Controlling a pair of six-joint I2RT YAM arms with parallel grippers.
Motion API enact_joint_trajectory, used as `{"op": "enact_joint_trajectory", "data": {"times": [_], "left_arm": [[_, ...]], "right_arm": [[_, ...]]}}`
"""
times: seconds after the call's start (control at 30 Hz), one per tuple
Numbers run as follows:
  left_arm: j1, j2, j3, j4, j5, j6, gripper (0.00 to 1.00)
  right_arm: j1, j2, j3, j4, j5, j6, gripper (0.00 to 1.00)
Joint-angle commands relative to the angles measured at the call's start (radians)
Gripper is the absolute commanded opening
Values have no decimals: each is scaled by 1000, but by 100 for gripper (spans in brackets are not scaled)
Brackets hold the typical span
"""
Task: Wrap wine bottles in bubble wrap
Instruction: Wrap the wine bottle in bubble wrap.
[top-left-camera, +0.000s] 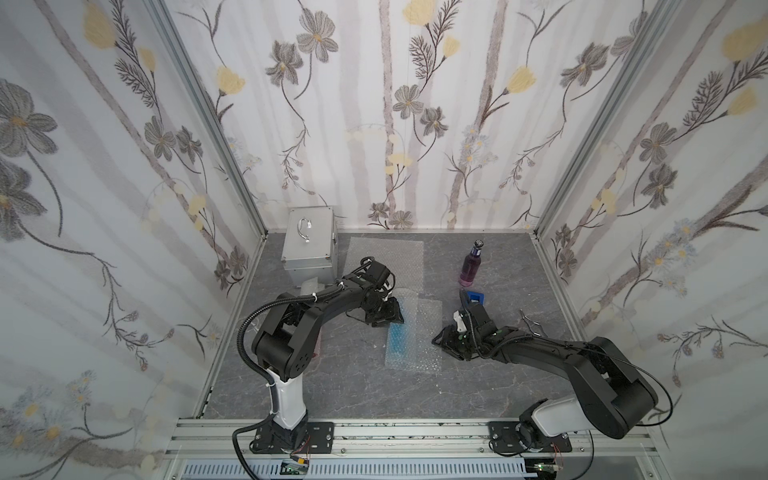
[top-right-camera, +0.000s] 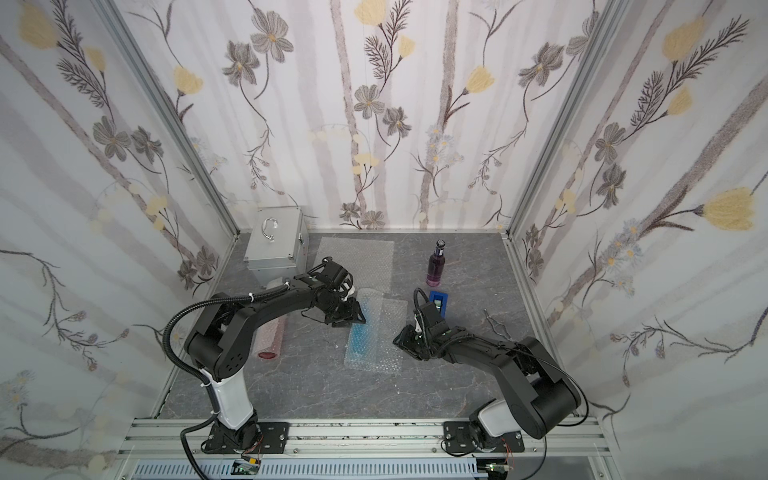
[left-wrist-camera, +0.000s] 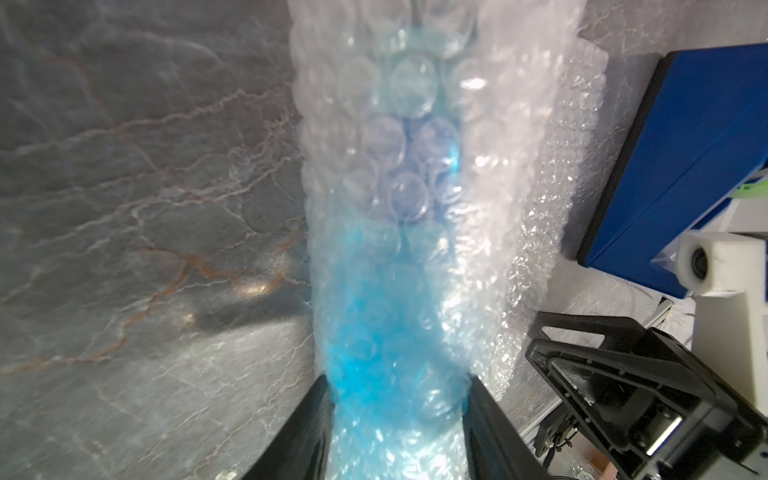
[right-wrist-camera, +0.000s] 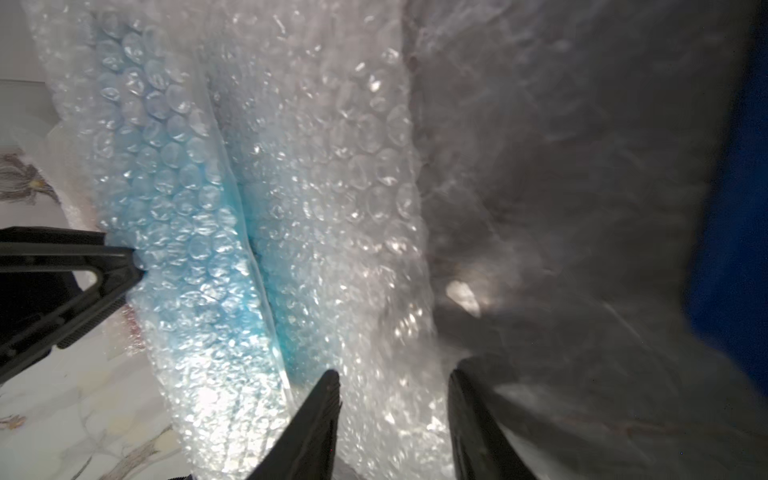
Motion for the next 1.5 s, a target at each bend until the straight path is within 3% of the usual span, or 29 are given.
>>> {"op": "enact_joint_trajectory", "data": {"times": [0.0, 0.33, 0.67, 1.2, 1.37, 1.47], "left_arm": [[-3, 15, -4, -44, -75, -7, 50], [-4, 19, -1, -51, -81, -8, 50], [-3, 19, -1, -51, -84, -8, 50], [-4, 9, 0, -60, -100, -7, 49], [-3, 3, 1, -69, -110, 4, 48], [-4, -4, 2, -76, -117, 12, 47]], "right_arm": [[3, 55, 21, 41, -23, 24, 46], [14, 113, 101, 153, -115, 43, 44], [12, 94, 77, 277, -192, 78, 45], [-21, 39, 80, 191, -198, -3, 43], [-22, 39, 51, 197, -186, 2, 35], [-22, 26, 36, 196, -187, 2, 18]]}}
